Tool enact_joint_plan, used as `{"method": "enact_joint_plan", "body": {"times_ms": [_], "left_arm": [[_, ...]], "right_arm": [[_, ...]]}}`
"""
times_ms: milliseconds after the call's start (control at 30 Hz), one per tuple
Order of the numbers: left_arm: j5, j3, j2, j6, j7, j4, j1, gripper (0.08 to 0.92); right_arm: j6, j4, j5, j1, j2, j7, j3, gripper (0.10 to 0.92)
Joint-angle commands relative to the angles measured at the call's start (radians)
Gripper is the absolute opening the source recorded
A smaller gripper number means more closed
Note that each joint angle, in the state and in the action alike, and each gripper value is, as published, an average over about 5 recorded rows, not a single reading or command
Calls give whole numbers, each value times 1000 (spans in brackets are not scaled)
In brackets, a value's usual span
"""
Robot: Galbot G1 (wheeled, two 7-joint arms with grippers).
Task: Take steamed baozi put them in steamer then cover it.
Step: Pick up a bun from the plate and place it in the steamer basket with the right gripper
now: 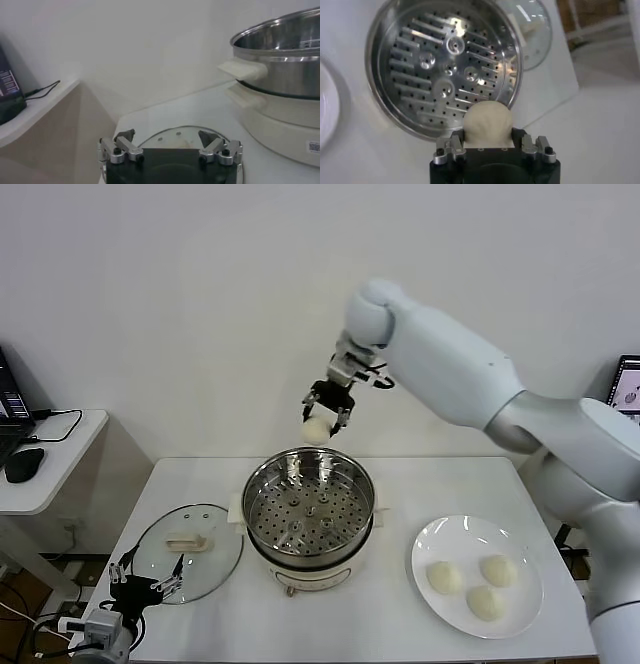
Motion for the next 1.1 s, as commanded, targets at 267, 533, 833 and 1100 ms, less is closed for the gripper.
{"method": "enact_joint_plan", "body": {"times_ms": [267,533,833,1100], "left_arm": [[-7,-18,3,3,5,-16,18,823],[-10,-19,4,4,6,-12,22,823],[-10,-11,-2,4,4,0,25,823],[-7,-4,-3,4,2,3,24,823]], "right_arm": [[122,19,-118,-52,93,-11,-31,585],[115,-6,-149,-113,91,-11,-30,585],[103,-4,-186,-171,78,-8,-17,585],[103,-21,-248,-196,83,3,1,585]]}}
